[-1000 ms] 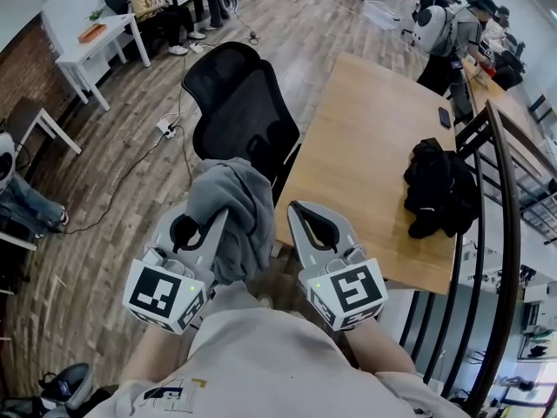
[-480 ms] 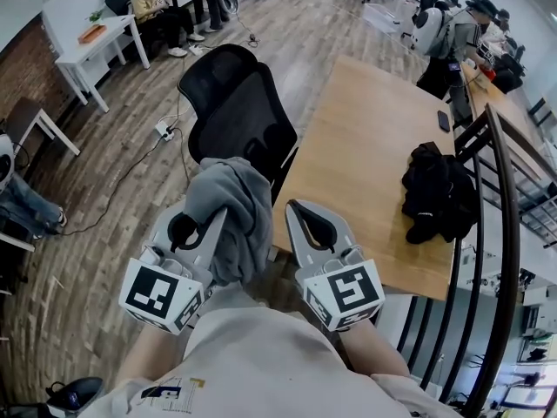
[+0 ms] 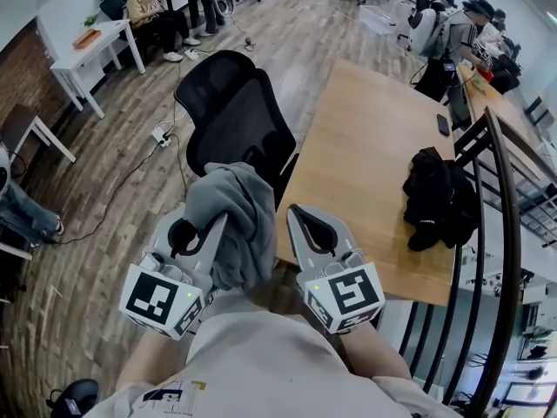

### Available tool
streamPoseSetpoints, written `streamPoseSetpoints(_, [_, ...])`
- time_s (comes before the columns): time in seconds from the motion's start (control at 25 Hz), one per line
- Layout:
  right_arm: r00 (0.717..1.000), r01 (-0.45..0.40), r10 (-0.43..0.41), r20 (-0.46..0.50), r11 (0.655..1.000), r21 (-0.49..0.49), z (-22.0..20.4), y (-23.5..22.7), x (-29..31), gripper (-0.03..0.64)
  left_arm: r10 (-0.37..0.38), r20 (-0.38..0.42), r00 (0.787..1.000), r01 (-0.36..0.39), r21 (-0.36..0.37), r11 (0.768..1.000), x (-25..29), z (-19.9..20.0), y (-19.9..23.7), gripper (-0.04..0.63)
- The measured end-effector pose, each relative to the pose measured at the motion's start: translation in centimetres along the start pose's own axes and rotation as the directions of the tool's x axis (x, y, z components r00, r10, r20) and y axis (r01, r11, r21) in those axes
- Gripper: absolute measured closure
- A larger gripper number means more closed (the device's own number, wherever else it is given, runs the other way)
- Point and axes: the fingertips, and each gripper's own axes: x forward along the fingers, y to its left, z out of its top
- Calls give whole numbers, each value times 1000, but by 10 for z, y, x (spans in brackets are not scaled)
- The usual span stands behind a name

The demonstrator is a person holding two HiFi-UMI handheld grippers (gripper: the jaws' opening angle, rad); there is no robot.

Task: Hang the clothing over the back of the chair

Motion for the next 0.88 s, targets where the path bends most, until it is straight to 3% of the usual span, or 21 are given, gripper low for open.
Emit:
streamPoseSetpoints(0.48, [998, 55, -55, -14, 998, -25, 3, -17, 71, 618, -67, 26, 997, 67, 5, 998, 54, 0, 62, 547])
streamPoseSetpoints(0.88, [982, 186, -187, -31, 982, -24, 30, -67, 170, 618, -203, 43, 978, 204, -13, 979, 145, 15, 142, 547])
